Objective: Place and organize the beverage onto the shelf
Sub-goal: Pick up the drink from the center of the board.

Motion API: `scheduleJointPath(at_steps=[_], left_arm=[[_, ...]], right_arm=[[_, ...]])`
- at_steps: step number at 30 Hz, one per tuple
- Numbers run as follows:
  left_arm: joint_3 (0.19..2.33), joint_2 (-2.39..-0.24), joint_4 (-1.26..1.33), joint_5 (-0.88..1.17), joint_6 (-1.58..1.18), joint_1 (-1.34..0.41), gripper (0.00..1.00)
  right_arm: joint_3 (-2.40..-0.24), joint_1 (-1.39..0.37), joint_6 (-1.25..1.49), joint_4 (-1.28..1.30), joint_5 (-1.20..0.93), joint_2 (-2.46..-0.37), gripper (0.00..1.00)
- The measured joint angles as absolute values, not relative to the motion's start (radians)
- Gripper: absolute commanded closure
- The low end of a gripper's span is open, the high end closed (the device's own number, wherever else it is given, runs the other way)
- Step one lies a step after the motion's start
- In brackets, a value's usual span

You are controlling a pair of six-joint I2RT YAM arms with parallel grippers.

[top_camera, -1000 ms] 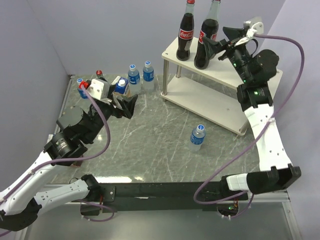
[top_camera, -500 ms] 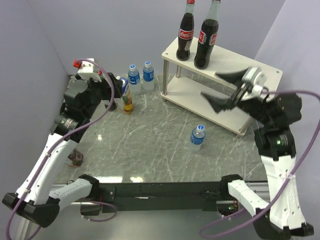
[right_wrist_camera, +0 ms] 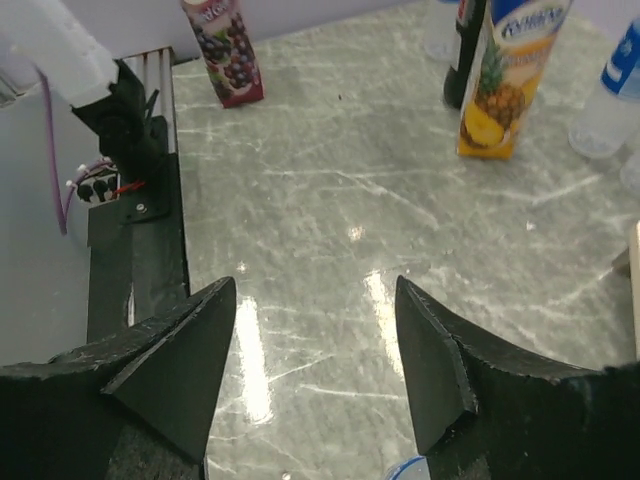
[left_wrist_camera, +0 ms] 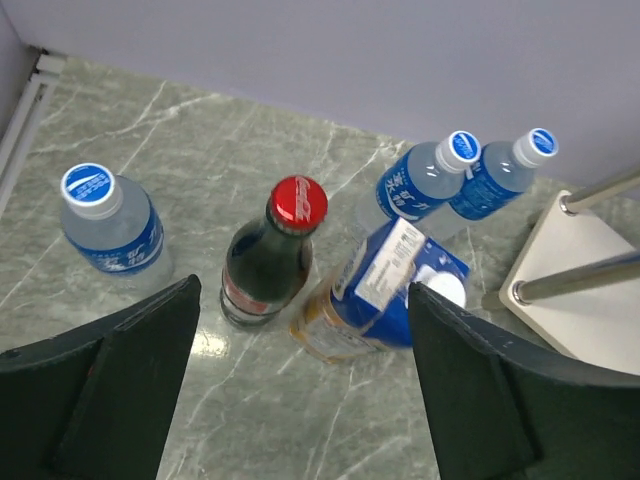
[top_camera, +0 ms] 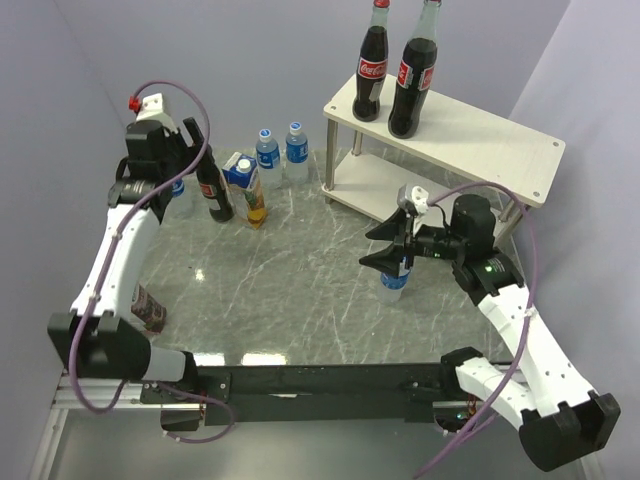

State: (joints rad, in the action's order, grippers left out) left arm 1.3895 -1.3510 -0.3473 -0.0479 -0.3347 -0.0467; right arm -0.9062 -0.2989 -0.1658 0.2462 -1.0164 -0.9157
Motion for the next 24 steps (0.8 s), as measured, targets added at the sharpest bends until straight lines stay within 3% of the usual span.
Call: scheduleJointPath(at_steps=[4,14,24], left_arm=[[1.458,-1.462,-0.351,-0.042,-0.327,-0.044,0.21],[1.666,-1.655,-0.423,-0.073,-0.29,-0.044,0.3],[1.72,-1.735,-0.504,-0.168,-0.247,-0.079,0.48]], right_arm=[[-0.891,-0.299,-0.167,0.219,-1.043,-0.862,0.27],[-0.89,-0.299,-0.174,0.194,-1.068,-0.834,0.25],[-0.89,-0.29,-0.175,0.194,-1.077,-0.834,0.25]])
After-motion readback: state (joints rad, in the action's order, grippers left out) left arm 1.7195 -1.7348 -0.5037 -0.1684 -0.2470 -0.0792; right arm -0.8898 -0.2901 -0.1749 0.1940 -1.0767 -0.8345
